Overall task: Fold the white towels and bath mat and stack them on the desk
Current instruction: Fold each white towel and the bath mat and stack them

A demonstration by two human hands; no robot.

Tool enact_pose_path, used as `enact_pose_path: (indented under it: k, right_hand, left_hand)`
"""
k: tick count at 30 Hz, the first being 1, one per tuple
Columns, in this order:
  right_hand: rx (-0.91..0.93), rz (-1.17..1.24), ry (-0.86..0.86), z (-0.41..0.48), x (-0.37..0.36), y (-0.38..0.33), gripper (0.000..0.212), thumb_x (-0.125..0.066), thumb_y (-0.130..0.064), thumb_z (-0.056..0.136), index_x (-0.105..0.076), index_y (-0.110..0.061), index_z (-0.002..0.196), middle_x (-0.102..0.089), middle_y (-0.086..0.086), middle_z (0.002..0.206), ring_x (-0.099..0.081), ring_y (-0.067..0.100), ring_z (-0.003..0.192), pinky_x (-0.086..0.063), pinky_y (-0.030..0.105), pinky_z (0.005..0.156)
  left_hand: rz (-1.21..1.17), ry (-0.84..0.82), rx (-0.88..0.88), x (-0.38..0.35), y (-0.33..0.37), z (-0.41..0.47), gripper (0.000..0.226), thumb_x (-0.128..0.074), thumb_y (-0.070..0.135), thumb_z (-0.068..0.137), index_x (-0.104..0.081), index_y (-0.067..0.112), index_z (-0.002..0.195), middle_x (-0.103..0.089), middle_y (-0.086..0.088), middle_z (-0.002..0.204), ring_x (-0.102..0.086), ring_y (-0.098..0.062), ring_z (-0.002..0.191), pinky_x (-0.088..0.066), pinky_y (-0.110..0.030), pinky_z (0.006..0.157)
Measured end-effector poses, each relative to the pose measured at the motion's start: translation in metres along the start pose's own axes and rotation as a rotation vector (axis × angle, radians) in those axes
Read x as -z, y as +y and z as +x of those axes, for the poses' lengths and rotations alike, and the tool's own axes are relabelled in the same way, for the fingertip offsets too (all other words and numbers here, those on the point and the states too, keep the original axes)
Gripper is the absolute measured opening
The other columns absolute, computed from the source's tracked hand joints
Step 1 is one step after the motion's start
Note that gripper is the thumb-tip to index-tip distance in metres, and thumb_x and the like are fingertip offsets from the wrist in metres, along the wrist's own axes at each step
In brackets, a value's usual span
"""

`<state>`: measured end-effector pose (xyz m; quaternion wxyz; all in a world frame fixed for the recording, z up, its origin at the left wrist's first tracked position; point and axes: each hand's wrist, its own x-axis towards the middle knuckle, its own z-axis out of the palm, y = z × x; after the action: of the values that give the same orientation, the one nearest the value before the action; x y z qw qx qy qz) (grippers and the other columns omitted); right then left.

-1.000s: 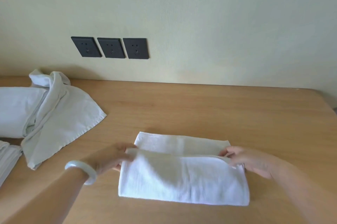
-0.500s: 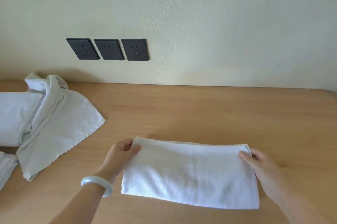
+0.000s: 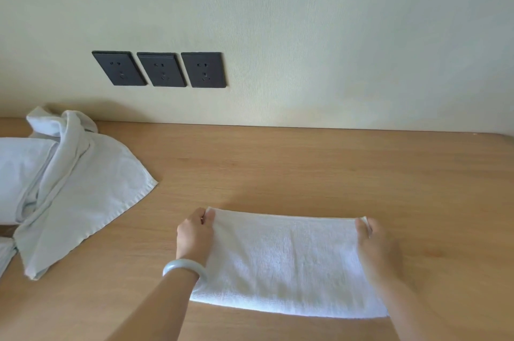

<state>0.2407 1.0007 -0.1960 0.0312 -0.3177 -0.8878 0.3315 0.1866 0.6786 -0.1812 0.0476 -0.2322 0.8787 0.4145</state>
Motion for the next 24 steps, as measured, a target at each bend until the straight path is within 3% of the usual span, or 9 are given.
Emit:
enact_pose_path:
  k: [4,6,8,11,13,15,17,19,24]
  right_hand:
    - [-0.035,-0.202,0.021,-0.001,-0.015,0.002,0.029,-0.034,-0.037,0.098,-0.050,-0.016,0.084,-0.057,0.002,0.074,-0.052,0.027,0.067,-0.036,0.034,0.057]
    - [0.004,-0.253,0.147,0.001,-0.017,0.002,0.032,-0.040,-0.031,0.095,-0.055,-0.004,0.088,-0.059,0.016,0.085,-0.051,0.034,0.075,-0.042,0.040,0.064]
    - [0.099,-0.331,0.291,0.001,-0.015,0.001,0.033,-0.047,-0.026,0.091,-0.055,0.006,0.089,-0.057,0.027,0.086,-0.052,0.040,0.078,-0.042,0.047,0.069]
    - [0.273,-0.352,0.366,-0.020,-0.020,-0.017,0.034,-0.051,-0.023,0.093,-0.057,0.003,0.114,-0.060,0.024,0.111,-0.054,0.042,0.101,-0.041,0.050,0.085]
    - [0.526,-0.341,0.227,-0.051,-0.041,-0.035,0.046,-0.037,-0.028,0.095,-0.052,-0.003,0.130,-0.054,0.016,0.134,-0.050,0.034,0.123,-0.033,0.046,0.102]
    - [0.710,-0.401,0.030,-0.078,-0.069,-0.041,0.051,-0.032,-0.030,0.095,-0.046,-0.008,0.139,-0.045,0.011,0.146,-0.038,0.025,0.137,-0.022,0.043,0.112]
    - [0.676,-0.456,-0.055,-0.084,-0.081,-0.035,0.055,-0.032,-0.036,0.095,-0.040,-0.010,0.144,-0.039,0.010,0.151,-0.029,0.022,0.142,-0.016,0.045,0.115]
    - [0.554,-0.496,-0.023,-0.073,-0.077,-0.017,0.062,-0.029,-0.044,0.096,-0.036,-0.009,0.147,-0.035,0.011,0.153,-0.024,0.022,0.143,-0.014,0.045,0.116]
    - [0.358,-0.554,0.060,-0.054,-0.045,0.021,0.070,-0.014,-0.051,0.098,-0.019,-0.007,0.152,-0.016,0.006,0.160,-0.011,0.019,0.148,-0.009,0.045,0.118]
  left_hand:
    - [0.189,0.033,0.054,-0.009,0.008,0.000,0.036,-0.038,0.035,0.102,-0.054,0.008,0.085,-0.054,-0.005,0.070,-0.050,-0.025,0.065,-0.038,-0.032,0.062]
    - [0.286,0.027,0.021,-0.008,0.013,-0.001,0.029,-0.036,0.033,0.102,-0.050,0.009,0.094,-0.051,-0.003,0.071,-0.050,-0.028,0.070,-0.037,-0.034,0.065]
    - [0.380,0.070,-0.042,-0.006,0.015,-0.004,0.024,-0.043,0.031,0.100,-0.045,0.008,0.104,-0.056,-0.009,0.090,-0.053,-0.031,0.086,-0.041,-0.039,0.072]
    - [0.612,0.229,-0.386,-0.021,0.010,-0.024,0.035,-0.051,0.030,0.094,-0.050,0.006,0.120,-0.054,-0.012,0.115,-0.050,-0.028,0.105,-0.044,-0.039,0.092]
    - [0.633,0.120,-0.723,-0.045,0.005,-0.048,0.044,-0.038,0.033,0.098,-0.055,0.005,0.126,-0.059,-0.015,0.123,-0.051,-0.029,0.115,-0.038,-0.041,0.101]
    - [0.672,-0.073,-0.882,-0.066,-0.007,-0.068,0.049,-0.032,0.034,0.098,-0.056,0.009,0.132,-0.055,-0.012,0.138,-0.043,-0.028,0.132,-0.029,-0.045,0.108]
    - [0.719,-0.176,-0.822,-0.069,-0.016,-0.072,0.053,-0.032,0.040,0.097,-0.044,0.022,0.145,-0.038,-0.005,0.153,-0.032,-0.024,0.143,-0.021,-0.050,0.111]
    - [0.747,-0.131,-0.747,-0.062,-0.029,-0.067,0.059,-0.029,0.049,0.097,-0.028,0.029,0.152,-0.023,-0.001,0.160,-0.022,-0.021,0.147,-0.015,-0.053,0.114]
    - [0.744,-0.015,-0.489,-0.044,-0.045,-0.056,0.063,-0.016,0.058,0.097,-0.018,0.031,0.154,-0.014,-0.007,0.162,-0.008,-0.021,0.150,-0.008,-0.056,0.118]
